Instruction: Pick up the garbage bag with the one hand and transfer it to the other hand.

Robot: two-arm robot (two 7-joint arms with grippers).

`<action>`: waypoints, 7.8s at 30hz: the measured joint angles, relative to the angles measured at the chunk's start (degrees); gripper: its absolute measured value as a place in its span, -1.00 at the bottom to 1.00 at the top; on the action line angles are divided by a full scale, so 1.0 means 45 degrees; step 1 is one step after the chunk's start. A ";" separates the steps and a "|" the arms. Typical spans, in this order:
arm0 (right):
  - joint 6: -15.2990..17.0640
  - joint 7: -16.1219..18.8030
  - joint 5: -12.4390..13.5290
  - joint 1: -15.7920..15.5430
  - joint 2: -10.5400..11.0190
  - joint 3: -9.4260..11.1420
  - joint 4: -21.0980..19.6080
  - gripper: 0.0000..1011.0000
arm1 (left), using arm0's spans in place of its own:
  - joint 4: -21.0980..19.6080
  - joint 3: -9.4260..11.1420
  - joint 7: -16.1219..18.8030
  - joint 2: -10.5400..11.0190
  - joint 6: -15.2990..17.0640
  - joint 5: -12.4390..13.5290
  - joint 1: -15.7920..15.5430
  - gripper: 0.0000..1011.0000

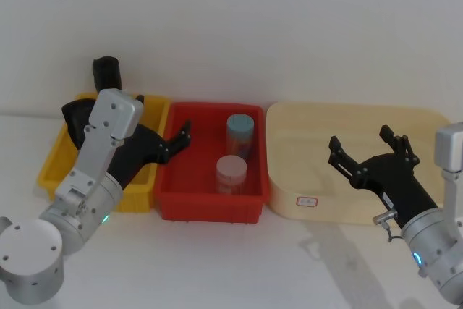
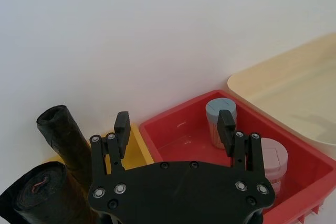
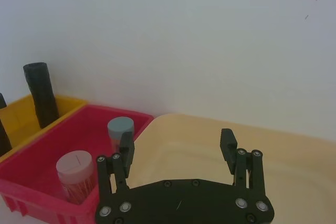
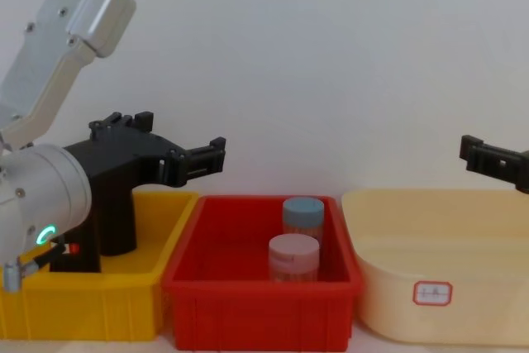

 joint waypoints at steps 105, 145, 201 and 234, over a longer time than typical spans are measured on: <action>0.6133 0.1088 0.0819 0.4829 -0.2252 -0.2221 0.1807 0.98 | -0.1151 -0.5122 -0.5647 0.4648 0.3532 -0.5249 0.0597 0.98; 0.6769 0.2097 0.0523 0.5588 -0.2719 -0.2828 0.3640 0.98 | 0.2513 -0.2574 -0.6136 0.3584 0.3412 -0.4634 -0.2018 0.98; 0.6784 0.2178 0.0709 0.5366 -0.2626 -0.2767 0.4103 0.98 | 0.4651 -0.1105 -0.6250 0.2277 0.2779 -0.4329 -0.3196 0.98; 0.6722 0.2590 0.0642 0.5748 -0.2400 -0.2672 0.4881 0.98 | 0.6883 -0.1538 -0.3791 0.0217 0.1013 -0.3286 -0.4458 0.98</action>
